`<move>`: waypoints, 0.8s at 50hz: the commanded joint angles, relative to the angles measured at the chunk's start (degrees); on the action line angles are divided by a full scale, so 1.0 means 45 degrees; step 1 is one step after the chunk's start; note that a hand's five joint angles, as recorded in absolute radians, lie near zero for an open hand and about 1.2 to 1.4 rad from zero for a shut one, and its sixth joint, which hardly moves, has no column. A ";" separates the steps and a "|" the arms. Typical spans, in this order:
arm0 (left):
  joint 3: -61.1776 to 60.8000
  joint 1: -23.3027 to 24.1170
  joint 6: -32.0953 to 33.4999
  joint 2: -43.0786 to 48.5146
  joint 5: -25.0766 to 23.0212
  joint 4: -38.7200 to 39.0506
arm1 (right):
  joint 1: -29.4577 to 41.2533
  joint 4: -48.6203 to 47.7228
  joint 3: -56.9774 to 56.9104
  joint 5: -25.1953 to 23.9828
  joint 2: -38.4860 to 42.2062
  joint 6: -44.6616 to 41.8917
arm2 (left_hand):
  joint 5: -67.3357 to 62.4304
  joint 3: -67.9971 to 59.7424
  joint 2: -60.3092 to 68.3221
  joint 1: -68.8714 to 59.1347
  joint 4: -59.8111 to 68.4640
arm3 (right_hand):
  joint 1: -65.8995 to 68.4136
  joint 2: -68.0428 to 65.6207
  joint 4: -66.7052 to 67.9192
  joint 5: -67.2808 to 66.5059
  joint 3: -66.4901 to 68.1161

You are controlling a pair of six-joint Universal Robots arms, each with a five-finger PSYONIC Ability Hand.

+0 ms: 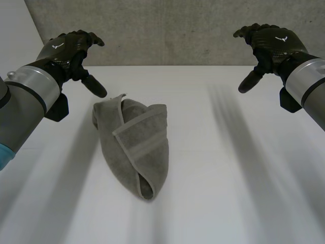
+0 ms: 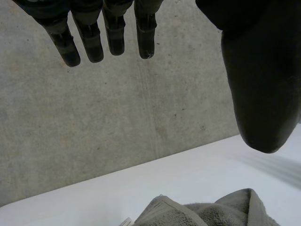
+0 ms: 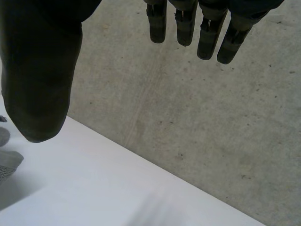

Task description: Fold the towel.

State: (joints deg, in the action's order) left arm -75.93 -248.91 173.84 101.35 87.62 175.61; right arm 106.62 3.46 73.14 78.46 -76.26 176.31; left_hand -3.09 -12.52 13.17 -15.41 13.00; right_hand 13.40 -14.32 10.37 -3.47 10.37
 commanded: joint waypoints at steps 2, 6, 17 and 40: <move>0.0019 0.0019 0.1206 0.0210 -0.1163 0.0485 | 0.0194 -0.0280 0.0152 -0.0907 0.0148 -0.1537 | 0.0675 0.0560 -0.0695 0.1193 -0.0667 | -0.0755 0.0961 -0.0082 0.0772 -0.0083; -0.0059 -0.0039 0.2863 0.0833 -0.2841 0.0876 | 0.0487 -0.0202 0.0270 -0.2298 0.0540 -0.3419 | 0.0675 0.0560 -0.0695 0.1193 -0.0667 | -0.0755 0.0961 -0.0082 0.0772 -0.0083; 0.0057 -0.0664 0.7555 0.3119 -0.4588 0.0955 | 0.2909 -0.0261 -0.0101 -0.4153 0.2825 -0.6856 | 0.0675 0.0560 -0.0695 0.1193 -0.0667 | -0.0755 0.0961 -0.0082 0.0772 -0.0083; 0.1739 -0.0781 0.9083 0.6305 -0.3418 0.1053 | 0.5037 -0.0338 -0.4259 -0.2630 0.8309 -0.8302 | -0.1225 0.0560 0.1206 -0.0708 -0.0667 | -0.0755 0.0961 -0.0082 0.0772 -0.0083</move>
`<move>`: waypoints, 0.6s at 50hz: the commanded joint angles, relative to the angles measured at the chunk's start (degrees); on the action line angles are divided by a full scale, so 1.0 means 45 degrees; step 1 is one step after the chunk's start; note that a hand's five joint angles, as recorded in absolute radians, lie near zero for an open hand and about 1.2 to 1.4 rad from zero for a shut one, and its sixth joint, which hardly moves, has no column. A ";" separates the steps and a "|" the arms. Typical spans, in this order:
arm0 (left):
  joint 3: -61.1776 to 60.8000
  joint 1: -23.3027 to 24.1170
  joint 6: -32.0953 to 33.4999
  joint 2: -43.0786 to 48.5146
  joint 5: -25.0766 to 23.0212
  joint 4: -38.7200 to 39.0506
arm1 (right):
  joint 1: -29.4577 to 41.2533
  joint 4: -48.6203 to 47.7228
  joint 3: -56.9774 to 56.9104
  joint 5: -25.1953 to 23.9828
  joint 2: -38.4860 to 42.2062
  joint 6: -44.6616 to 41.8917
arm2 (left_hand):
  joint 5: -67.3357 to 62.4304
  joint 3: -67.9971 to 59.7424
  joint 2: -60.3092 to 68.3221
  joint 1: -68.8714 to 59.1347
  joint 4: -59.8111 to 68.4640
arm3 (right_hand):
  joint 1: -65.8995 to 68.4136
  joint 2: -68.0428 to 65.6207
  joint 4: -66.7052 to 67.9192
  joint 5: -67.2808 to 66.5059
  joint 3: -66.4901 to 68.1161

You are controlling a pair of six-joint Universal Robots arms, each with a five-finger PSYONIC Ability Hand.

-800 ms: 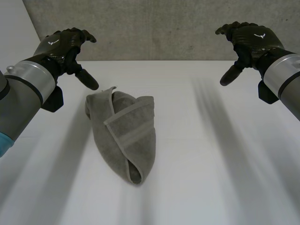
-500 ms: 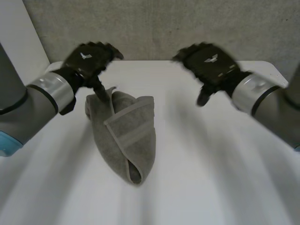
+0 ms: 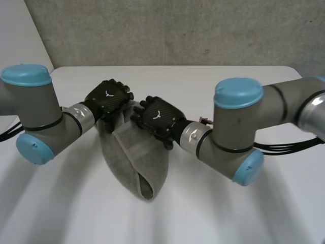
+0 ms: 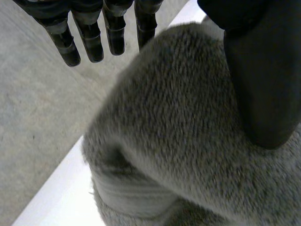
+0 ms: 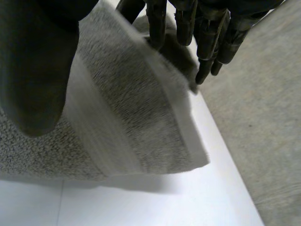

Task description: Fold the towel.

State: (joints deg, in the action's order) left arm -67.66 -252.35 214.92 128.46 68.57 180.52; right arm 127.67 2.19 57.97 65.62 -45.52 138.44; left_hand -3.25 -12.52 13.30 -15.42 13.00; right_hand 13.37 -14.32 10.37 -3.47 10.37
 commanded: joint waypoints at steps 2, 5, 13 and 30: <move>-0.0236 -0.0015 -0.0046 0.0242 0.0952 -0.0036 | 0.0456 -0.0057 -0.1125 0.0243 0.1872 0.0114 | -0.1934 0.0560 0.1923 -0.1453 -0.0667 | -0.0748 0.0960 -0.0082 0.0772 -0.0083; -0.0684 -0.0132 -0.0046 0.0067 0.1128 -0.0056 | 0.0534 -0.0038 -0.1418 0.0223 0.2341 0.0114 | -0.3354 0.0560 0.3343 -0.2873 -0.0667 | 0.0990 -0.0778 -0.0082 -0.0966 -0.0083; -0.2206 -0.0387 -0.0104 -0.1064 0.1168 -0.0134 | 0.0300 -0.0018 -0.0735 0.0204 0.0974 0.0544 | -0.5268 0.0560 0.5257 -0.4787 -0.0667 | 1.4807 -1.4596 -0.0082 -1.4783 -0.0083; -0.5335 0.0453 -0.0729 -0.3372 0.1578 -0.0095 | -0.4814 -0.0038 0.3521 0.0008 -0.2580 0.1384 | -0.3436 0.0560 0.3426 -0.2956 -0.0667 | 1.4807 -1.4596 -0.0082 -1.4783 -0.0083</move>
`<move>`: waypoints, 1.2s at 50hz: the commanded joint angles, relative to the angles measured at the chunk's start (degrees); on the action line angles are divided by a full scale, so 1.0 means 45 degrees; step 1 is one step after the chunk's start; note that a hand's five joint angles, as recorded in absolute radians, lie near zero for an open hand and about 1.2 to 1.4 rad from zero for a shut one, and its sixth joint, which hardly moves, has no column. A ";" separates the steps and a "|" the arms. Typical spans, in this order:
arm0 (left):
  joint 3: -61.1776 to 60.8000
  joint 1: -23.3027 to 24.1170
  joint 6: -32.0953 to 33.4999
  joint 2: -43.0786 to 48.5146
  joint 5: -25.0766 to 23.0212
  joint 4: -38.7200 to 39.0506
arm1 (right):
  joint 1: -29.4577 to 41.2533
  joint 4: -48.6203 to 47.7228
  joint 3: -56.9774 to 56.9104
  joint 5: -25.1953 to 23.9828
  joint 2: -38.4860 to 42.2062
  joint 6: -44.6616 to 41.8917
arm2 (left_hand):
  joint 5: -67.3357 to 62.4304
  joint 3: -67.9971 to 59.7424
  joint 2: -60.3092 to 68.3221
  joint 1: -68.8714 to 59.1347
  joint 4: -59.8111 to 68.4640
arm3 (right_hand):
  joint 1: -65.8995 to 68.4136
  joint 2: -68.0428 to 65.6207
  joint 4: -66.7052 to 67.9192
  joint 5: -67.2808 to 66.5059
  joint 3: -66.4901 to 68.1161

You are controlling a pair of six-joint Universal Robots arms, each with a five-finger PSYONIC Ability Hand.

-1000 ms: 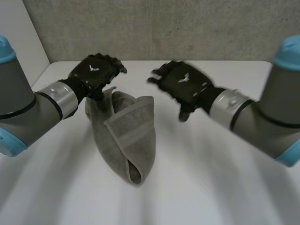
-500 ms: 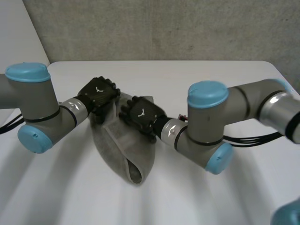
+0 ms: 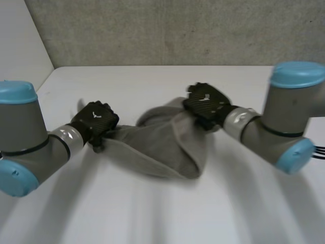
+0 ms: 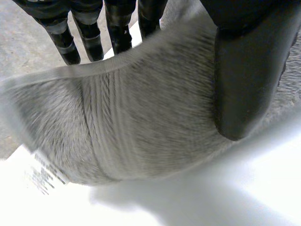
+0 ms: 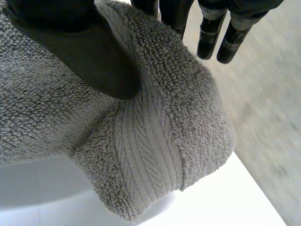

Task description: Fold the towel.

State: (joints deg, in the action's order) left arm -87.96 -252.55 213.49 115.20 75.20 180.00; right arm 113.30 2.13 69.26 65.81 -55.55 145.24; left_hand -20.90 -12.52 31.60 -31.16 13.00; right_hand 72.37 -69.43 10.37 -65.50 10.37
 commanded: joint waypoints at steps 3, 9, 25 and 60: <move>-0.1136 0.0673 -0.0879 -0.0601 0.0086 0.0020 | -0.2342 -0.0042 0.1267 -0.0055 -0.0389 0.0008 | 0.0485 0.0561 -0.0640 0.0543 -0.0667 | 0.1524 -0.2178 -0.0082 -0.0828 -0.0082; -0.1605 0.1005 -0.2226 -0.0796 0.0067 0.0156 | -0.2737 0.0172 0.2106 -0.0347 -0.0525 0.0106 | 0.0672 0.0561 -0.0826 0.0730 -0.0667 | -1.3860 1.3206 -0.0082 1.4555 -0.0082; -0.2816 0.2333 -0.3301 -0.1362 0.0067 0.0723 | -0.2873 0.0016 0.5113 -0.3195 -0.4195 0.0127 | 0.0784 0.0561 -0.0939 0.0842 -0.0667 | -1.3860 1.3206 -0.0082 1.4555 -0.0082; -0.3070 0.2919 -0.4492 -0.0991 0.1141 0.1875 | -0.4182 0.1364 0.7949 -0.4313 -0.3204 -1.0457 | 0.1046 0.0561 -0.1200 0.1104 -0.0667 | -1.1974 1.1320 -0.0082 1.2670 -0.0082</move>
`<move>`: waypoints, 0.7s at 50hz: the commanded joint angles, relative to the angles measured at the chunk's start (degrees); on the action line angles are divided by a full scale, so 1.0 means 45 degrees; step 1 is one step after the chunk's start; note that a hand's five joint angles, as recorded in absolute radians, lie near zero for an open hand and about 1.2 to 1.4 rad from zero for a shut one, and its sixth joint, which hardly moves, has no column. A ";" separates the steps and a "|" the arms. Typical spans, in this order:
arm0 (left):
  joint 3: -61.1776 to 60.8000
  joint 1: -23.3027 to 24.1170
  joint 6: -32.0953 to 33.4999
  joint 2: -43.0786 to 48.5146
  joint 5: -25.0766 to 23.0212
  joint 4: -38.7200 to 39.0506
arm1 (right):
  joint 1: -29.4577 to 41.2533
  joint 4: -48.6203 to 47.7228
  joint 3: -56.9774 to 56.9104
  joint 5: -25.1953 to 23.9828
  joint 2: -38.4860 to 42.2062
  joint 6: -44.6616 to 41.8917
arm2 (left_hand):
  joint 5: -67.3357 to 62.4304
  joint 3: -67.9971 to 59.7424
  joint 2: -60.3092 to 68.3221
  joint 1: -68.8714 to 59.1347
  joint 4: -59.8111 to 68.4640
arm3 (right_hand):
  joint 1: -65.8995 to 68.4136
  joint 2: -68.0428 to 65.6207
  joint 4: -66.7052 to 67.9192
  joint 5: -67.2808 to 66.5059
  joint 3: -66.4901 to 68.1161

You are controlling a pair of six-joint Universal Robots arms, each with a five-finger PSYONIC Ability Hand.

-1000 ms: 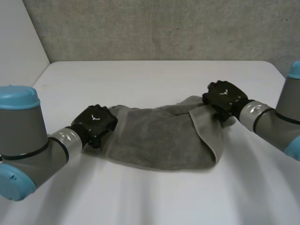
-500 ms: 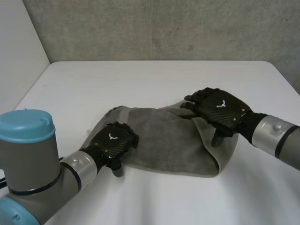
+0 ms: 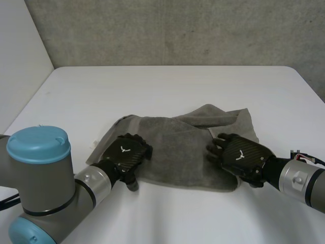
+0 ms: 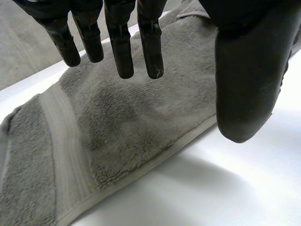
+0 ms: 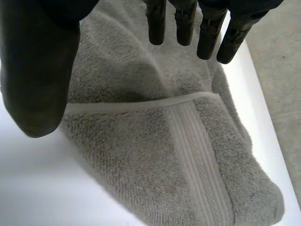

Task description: Fold the towel.

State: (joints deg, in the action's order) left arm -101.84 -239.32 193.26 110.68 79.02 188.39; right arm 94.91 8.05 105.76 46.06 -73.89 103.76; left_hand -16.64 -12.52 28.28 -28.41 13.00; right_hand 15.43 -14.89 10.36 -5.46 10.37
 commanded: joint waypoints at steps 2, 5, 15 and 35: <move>-0.0005 -0.0040 0.0003 0.0015 0.0292 0.0011 | -0.0095 0.0048 -0.0220 0.0136 0.1163 -0.1570 | 0.0099 0.0560 -0.0463 0.0491 -0.0667 | 0.0977 -0.1097 -0.0081 -0.0970 -0.0083; -0.0005 -0.0040 -0.0016 0.0015 0.0292 0.0011 | -0.0095 0.0048 -0.0338 0.0312 0.1556 -0.2374 | 0.0099 0.0560 -0.0463 0.0491 -0.0667 | 0.1765 -0.1885 -0.0081 -0.1758 -0.0083; -0.0083 -0.0021 0.0003 -0.0005 0.0292 0.0011 | -0.0056 0.0009 -0.0961 0.0800 0.1712 -0.3019 | 0.0099 0.0560 -0.0463 0.0491 -0.0667 | 1.0420 -1.0540 -0.0081 -1.0414 -0.0083; -0.0103 -0.0138 0.0003 0.0171 0.0292 0.0422 | 0.0257 -0.1726 -0.3286 0.2397 0.1069 0.8301 | 0.1033 0.0560 -0.1397 0.1426 -0.0667 | 1.4349 -1.4469 -0.0081 -1.4342 -0.0083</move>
State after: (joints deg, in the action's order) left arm -102.34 -239.72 193.25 110.97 80.27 189.38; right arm 96.38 5.61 92.09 52.69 -66.65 124.90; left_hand -14.39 -12.52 26.17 -26.43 13.00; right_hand 74.81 -74.36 10.37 -66.26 10.38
